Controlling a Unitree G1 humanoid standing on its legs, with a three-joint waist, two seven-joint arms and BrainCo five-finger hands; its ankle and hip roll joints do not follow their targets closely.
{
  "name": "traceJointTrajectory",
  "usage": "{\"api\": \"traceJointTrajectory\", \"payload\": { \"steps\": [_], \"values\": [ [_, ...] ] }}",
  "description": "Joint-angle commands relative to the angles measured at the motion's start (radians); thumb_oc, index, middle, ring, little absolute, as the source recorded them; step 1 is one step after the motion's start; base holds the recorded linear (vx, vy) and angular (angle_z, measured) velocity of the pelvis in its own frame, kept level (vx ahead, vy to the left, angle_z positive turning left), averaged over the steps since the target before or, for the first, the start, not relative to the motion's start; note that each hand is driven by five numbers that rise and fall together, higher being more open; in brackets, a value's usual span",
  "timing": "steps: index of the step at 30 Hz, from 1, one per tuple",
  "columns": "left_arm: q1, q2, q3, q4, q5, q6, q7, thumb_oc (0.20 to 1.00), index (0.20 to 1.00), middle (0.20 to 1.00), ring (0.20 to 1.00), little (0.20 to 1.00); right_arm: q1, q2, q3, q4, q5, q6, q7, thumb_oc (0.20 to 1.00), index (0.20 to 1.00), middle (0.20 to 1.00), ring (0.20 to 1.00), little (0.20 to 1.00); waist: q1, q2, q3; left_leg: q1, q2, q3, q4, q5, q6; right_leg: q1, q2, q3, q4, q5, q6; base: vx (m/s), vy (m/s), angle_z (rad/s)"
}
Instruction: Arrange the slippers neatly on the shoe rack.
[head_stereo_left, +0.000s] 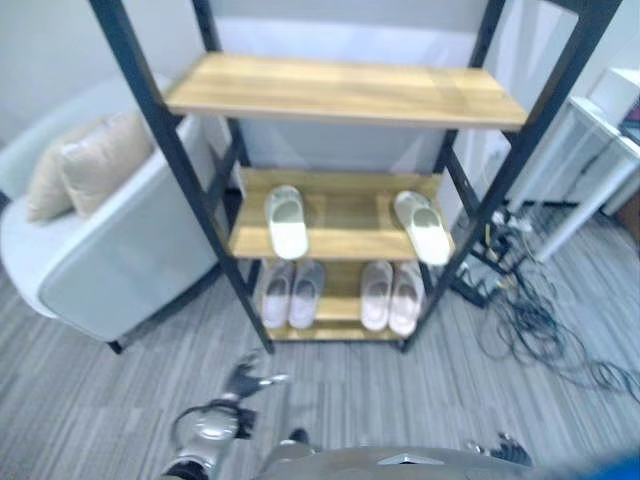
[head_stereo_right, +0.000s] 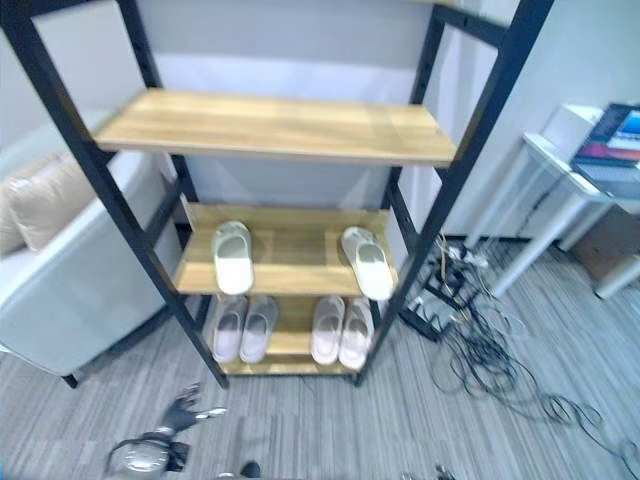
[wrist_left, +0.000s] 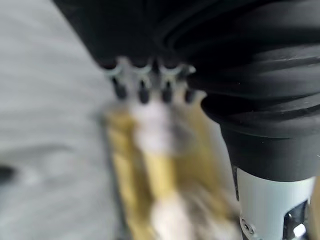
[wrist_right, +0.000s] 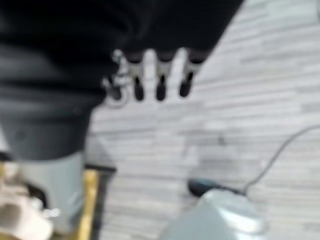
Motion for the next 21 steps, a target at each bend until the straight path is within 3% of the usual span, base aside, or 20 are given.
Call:
{"api": "traceJointTrajectory", "payload": {
  "steps": [1,4,11,13,17,21],
  "values": [
    [-0.008,0.050,0.027,-0.208,0.094,0.014,-0.037,1.000,1.000,1.000,1.000,1.000,-0.025,-0.038,-0.026,-0.017,0.003,0.000,-0.026,1.000,1.000,1.000,1.000,1.000,0.021,0.028,0.058,0.018,0.017,-0.005,-0.068,0.011,0.003,0.001,-0.001,0.001,0.017,-0.027,-0.003,0.06,-0.279,0.19],
    [-0.013,0.080,0.014,-0.305,0.156,0.024,-0.040,1.000,1.000,1.000,1.000,1.000,-0.017,-0.052,-0.044,-0.008,-0.001,0.006,-0.047,1.000,1.000,1.000,1.000,1.000,0.006,0.045,0.042,0.052,0.034,0.016,-0.107,0.029,-0.006,0.046,0.013,0.009,-0.061,-0.002,-0.006,-0.01,-0.198,0.08],
    [-0.156,0.126,0.072,-0.512,0.129,0.017,0.015,1.000,1.000,1.000,1.000,1.000,-0.004,-0.061,0.002,-0.070,-0.076,0.012,-0.046,1.000,1.000,1.000,1.000,1.000,-0.029,0.062,0.019,0.108,0.045,0.049,-0.124,0.010,0.004,0.076,0.013,0.056,-0.103,0.017,-0.003,0.03,-0.019,-0.33],
    [-0.274,0.129,0.086,-0.455,0.213,0.041,0.075,1.000,1.000,1.000,1.000,1.000,-0.001,-0.061,0.027,-0.096,-0.115,0.020,-0.034,1.000,1.000,1.000,1.000,1.000,-0.057,0.072,0.019,0.130,0.047,0.070,-0.140,0.005,0.008,0.079,0.004,0.073,-0.112,0.026,0.001,0.07,0.054,-0.25],
    [-0.356,0.137,0.124,-0.377,0.235,0.055,0.136,1.000,1.000,1.000,1.000,1.000,-0.010,-0.059,0.043,-0.104,-0.132,0.022,-0.024,1.000,1.000,1.000,1.000,1.000,-0.070,0.074,0.023,0.133,0.044,0.091,-0.138,-0.006,0.014,0.072,-0.007,0.092,-0.118,0.036,0.008,0.02,0.065,-0.14],
    [-0.345,0.159,0.149,-0.430,0.250,0.055,0.143,1.000,1.000,1.000,1.000,1.000,-0.007,-0.051,0.031,-0.094,-0.137,0.025,-0.020,1.000,1.000,1.000,1.000,1.000,-0.064,0.060,0.033,0.122,0.023,0.111,-0.097,-0.044,0.033,0.051,-0.036,0.113,-0.090,0.044,0.024,0.02,0.149,-0.25]
  ]
}}
